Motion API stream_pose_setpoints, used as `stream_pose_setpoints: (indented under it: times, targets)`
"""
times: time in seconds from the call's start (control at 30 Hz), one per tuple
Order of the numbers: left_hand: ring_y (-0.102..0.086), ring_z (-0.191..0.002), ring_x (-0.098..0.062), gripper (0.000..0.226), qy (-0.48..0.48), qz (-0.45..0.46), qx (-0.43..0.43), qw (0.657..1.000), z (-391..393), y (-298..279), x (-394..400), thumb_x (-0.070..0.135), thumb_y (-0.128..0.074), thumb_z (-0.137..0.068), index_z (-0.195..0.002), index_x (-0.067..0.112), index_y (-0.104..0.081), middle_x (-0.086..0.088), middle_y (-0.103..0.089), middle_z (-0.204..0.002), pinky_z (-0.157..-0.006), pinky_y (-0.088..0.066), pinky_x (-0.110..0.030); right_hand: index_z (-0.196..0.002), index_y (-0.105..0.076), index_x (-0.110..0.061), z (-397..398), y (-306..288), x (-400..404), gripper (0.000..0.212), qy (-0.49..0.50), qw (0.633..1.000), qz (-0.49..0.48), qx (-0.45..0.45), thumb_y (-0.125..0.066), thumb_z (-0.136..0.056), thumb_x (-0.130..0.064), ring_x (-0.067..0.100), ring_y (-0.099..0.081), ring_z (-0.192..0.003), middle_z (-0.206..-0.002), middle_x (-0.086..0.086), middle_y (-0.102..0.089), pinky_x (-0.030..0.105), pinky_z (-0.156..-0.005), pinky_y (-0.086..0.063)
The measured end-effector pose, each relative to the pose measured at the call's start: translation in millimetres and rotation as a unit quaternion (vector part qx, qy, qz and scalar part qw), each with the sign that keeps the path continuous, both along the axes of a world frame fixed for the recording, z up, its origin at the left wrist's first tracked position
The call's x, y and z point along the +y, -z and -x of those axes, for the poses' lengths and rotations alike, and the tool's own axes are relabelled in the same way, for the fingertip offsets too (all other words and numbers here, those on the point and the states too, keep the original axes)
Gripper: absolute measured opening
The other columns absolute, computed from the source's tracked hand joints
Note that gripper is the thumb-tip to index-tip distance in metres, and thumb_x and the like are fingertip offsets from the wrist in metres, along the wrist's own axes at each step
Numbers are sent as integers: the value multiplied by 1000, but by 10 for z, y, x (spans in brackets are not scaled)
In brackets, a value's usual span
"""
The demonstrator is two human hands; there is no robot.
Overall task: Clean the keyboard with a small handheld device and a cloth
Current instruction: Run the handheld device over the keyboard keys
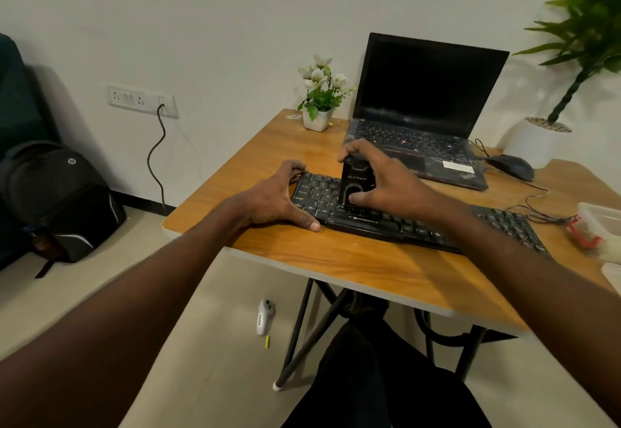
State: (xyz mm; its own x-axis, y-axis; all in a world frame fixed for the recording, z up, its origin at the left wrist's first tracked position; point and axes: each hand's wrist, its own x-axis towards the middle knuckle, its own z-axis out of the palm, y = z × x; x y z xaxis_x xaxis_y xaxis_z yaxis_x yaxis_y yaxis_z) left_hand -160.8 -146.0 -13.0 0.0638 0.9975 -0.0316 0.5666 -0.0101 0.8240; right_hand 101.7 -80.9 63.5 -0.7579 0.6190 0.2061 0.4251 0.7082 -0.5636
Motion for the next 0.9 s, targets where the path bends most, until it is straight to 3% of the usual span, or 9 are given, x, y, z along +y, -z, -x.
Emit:
stream_pose_setpoints:
  times: [0.1, 0.27, 0.4, 0.5, 0.57, 0.67, 0.73, 0.83, 0.9]
  targets:
    - [-38, -151, -19, 138, -4, 2, 3, 1000, 0, -2, -10, 59, -106, -44, -154, 41, -25, 2, -39, -164, -128, -34, -48, -131, -41, -42, -42, -187, 116, 69, -13, 995, -22, -96, -78, -84, -7, 17, -69, -93, -120, 4, -59, 34, -66, -65]
    - [-39, -149, -20, 134, -2, 2, 4, 1000, -5, -17, -3, 60, -105, -43, -150, 45, -26, 2, -39, -163, -126, -37, -49, -130, -43, -42, 9, -110, 83, 69, -22, 997, -18, -66, -78, -83, -6, 19, -70, -91, -117, 4, -59, 33, -64, -64]
    - [-39, -149, -21, 133, -3, 3, 1, 1000, 4, -25, -18, 60, -106, -43, -150, 45, -26, 1, -39, -163, -125, -38, -48, -136, -40, -38, -61, -292, 166, 73, 10, 991, -29, -132, -79, -83, -6, 10, -62, -91, -117, 3, -57, 22, -59, -55]
    - [-46, -142, -19, 134, -10, -1, -4, 1000, -8, -17, -23, 59, -106, -42, -151, 43, -29, 4, -43, -156, -121, -43, -48, -131, -43, -38, -63, -247, 108, 69, 28, 998, -19, -61, -80, -82, -7, 14, -66, -94, -117, 0, -59, 32, -65, -63]
    - [-47, -140, -19, 134, -8, 0, -3, 1000, -24, -33, -16, 60, -106, -41, -150, 45, -30, 6, -44, -153, -119, -45, -47, -132, -41, -38, -114, -151, 90, 70, 43, 998, -12, -48, -79, -83, -7, 14, -66, -90, -111, -4, -57, 27, -61, -62]
    - [-44, -142, -18, 137, -6, 6, 1, 1000, -23, -25, -9, 61, -105, -42, -154, 44, -29, 7, -42, -154, -120, -42, -44, -133, -39, -40, -174, -147, 131, 71, 103, 989, -82, -62, -78, -83, -9, 22, -64, -96, -115, 4, -56, 32, -64, -60]
    - [-43, -144, -17, 137, -5, 10, -28, 1000, -24, -58, -35, 61, -101, -48, -160, 37, -25, 6, -40, -158, -120, -40, -39, -131, -43, -38, -211, -152, 123, 68, 112, 991, -68, -15, -78, -82, -6, 22, -64, -95, -116, 3, -54, 30, -62, -59]
    - [-45, -143, -22, 115, -50, -5, -95, 994, -129, -149, -106, 76, -79, -77, -165, 27, -23, 1, -39, -161, -121, -40, -45, -127, -50, -38, -254, -135, 90, 67, 116, 991, -5, 65, -80, -79, -1, 17, -65, -90, -122, 3, -54, 25, -55, -59]
    - [-52, -139, -27, 107, -129, -50, -106, 985, -277, -182, -115, 88, -61, -81, -162, 26, -30, -5, -45, -160, -118, -45, -55, -128, -52, -38, -269, -128, 70, 68, 120, 988, 4, 95, -81, -79, 0, 16, -65, -91, -127, 3, -53, 22, -54, -58]
